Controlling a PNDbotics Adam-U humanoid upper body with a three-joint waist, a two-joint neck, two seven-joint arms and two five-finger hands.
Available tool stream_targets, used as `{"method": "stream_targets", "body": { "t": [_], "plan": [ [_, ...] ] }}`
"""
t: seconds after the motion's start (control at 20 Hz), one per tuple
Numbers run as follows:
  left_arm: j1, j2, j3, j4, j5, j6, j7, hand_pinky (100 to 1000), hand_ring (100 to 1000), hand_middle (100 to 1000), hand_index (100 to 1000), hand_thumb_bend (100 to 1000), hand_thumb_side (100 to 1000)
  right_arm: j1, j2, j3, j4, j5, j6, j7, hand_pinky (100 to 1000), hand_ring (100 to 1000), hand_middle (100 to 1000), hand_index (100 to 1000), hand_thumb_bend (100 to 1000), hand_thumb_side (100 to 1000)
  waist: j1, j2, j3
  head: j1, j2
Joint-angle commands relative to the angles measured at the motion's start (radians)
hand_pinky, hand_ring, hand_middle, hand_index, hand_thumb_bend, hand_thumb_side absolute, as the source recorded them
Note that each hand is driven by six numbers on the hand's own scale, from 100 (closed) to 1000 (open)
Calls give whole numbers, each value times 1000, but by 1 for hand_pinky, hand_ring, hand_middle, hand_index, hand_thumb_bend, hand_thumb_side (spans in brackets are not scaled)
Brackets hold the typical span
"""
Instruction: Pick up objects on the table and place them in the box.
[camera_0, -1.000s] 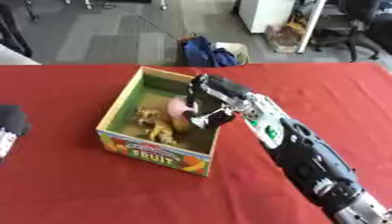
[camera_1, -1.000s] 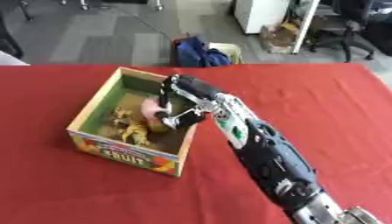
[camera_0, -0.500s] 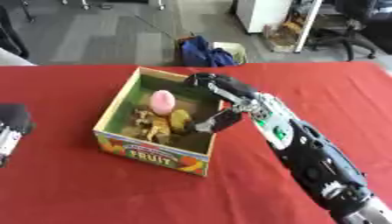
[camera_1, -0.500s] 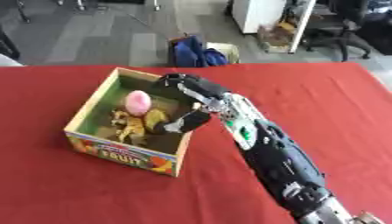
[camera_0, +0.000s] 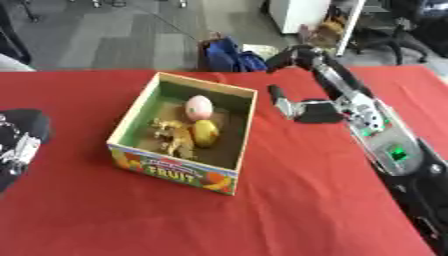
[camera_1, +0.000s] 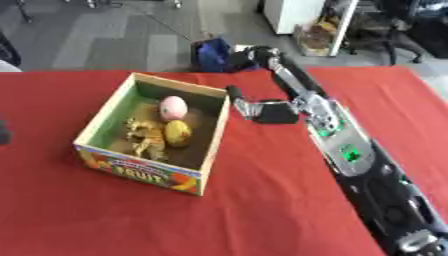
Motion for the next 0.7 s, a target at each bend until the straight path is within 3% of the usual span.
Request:
{"method": "stream_targets", "body": {
  "t": [0.05, 0.35, 0.7],
  "plan": [
    [-1, 27, 13, -12, -5, 0, 8, 686, 621, 578, 694, 411, 489, 42, -61, -51, -131, -126, 34, 5, 749, 692, 596, 750, 100, 212, -1, -20, -4, 25, 27],
    [13, 23, 21, -6, -9, 2, 20, 686, 621, 579, 693, 412, 494, 196, -50, -136, -231, -213, 80, -6, 744, 684, 585, 744, 100, 229, -5, -22, -23, 85, 64],
    [21, 22, 25, -5, -12, 2, 27, 686, 623, 583, 692, 414, 493, 278, -12, -177, -254, -221, 112, -12, 734, 672, 577, 741, 100, 254, -2, -25, -30, 114, 88]
  ]
}}
